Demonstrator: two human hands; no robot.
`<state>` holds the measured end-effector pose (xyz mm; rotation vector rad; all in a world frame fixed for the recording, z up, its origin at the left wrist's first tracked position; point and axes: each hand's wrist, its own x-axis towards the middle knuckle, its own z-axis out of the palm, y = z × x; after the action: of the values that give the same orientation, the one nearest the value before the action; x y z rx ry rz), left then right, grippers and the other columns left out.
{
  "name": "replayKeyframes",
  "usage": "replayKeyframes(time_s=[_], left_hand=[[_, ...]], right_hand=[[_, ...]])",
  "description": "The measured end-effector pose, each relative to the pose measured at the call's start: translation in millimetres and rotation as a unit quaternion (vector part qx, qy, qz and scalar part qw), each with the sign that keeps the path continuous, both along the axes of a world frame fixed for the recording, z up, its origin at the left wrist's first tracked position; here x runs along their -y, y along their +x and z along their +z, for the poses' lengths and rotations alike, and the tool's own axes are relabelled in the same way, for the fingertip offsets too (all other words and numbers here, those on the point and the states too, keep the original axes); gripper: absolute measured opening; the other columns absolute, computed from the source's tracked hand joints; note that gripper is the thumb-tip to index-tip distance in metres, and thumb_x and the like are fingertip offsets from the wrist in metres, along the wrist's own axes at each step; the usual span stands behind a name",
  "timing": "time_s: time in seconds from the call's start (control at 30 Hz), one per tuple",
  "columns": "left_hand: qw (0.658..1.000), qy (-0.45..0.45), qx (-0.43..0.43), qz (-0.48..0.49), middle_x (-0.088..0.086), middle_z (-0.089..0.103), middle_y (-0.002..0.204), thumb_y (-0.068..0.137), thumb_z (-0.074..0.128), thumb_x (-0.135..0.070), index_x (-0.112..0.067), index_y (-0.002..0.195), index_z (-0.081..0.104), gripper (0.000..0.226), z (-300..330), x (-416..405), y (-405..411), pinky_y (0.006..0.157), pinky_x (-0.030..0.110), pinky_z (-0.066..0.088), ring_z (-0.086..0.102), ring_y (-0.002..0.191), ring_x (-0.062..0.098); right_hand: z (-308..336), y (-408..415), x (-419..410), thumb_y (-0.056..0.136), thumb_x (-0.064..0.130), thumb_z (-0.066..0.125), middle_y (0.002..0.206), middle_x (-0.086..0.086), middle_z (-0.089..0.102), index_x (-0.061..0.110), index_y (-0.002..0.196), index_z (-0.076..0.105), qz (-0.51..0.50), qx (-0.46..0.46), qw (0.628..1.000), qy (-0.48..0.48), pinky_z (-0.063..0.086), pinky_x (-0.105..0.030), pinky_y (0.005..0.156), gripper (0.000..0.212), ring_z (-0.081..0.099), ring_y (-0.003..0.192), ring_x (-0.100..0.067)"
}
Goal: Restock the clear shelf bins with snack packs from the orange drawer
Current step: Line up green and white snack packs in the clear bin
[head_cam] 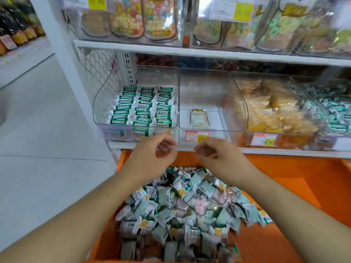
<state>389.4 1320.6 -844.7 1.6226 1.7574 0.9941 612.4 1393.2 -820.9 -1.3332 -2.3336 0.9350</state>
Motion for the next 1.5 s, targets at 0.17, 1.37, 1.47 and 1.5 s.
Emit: replayKeyframes(time_s=[0.17,1.37,1.47,1.5], left_hand=[[0.981,-0.187,-0.048,-0.021,-0.012,0.066,0.105,0.098,0.070,-0.035,-0.026,0.117,0.066,0.021,-91.9,25.9,10.8,0.087,0.031,0.055,0.062,0.095,0.005],[0.960,-0.277,-0.032,0.000,0.004,0.063,0.104,0.093,0.073,-0.033,-0.029,0.101,0.048,0.027,-106.7,4.8,-11.5,0.071,0.040,0.056,0.067,0.083,0.023],[0.961,-0.269,0.058,0.006,0.005,0.058,0.118,0.094,0.076,-0.015,-0.025,0.102,0.049,0.030,-57.0,14.2,-10.7,0.068,0.047,0.066,0.077,0.079,0.030],[0.963,-0.260,0.071,0.002,0.006,0.059,0.119,0.091,0.079,-0.011,-0.025,0.101,0.052,0.031,-40.9,17.4,-10.1,0.070,0.047,0.066,0.078,0.079,0.030]], right_hand=[[-69.6,10.3,12.0,0.096,0.025,0.066,0.104,0.008,0.068,0.024,0.107,0.067,0.002,0.114,0.991,-0.077,0.056,-0.037,0.087,0.011,0.066,0.096,-0.019],[-147.6,-22.2,-17.7,0.108,0.030,0.056,0.115,0.000,0.075,0.026,0.129,0.072,-0.052,0.088,0.990,-0.093,0.061,-0.031,0.070,0.027,0.075,0.084,-0.015],[-87.2,-16.6,-3.4,0.107,0.023,0.059,0.100,-0.004,0.077,0.022,0.113,0.075,-0.053,-0.007,0.991,-0.125,0.066,-0.042,0.073,0.017,0.078,0.073,-0.014],[-66.8,-13.2,3.8,0.107,0.021,0.061,0.101,-0.004,0.078,0.022,0.114,0.075,-0.059,-0.046,0.987,-0.142,0.066,-0.043,0.074,0.016,0.079,0.073,-0.015]])
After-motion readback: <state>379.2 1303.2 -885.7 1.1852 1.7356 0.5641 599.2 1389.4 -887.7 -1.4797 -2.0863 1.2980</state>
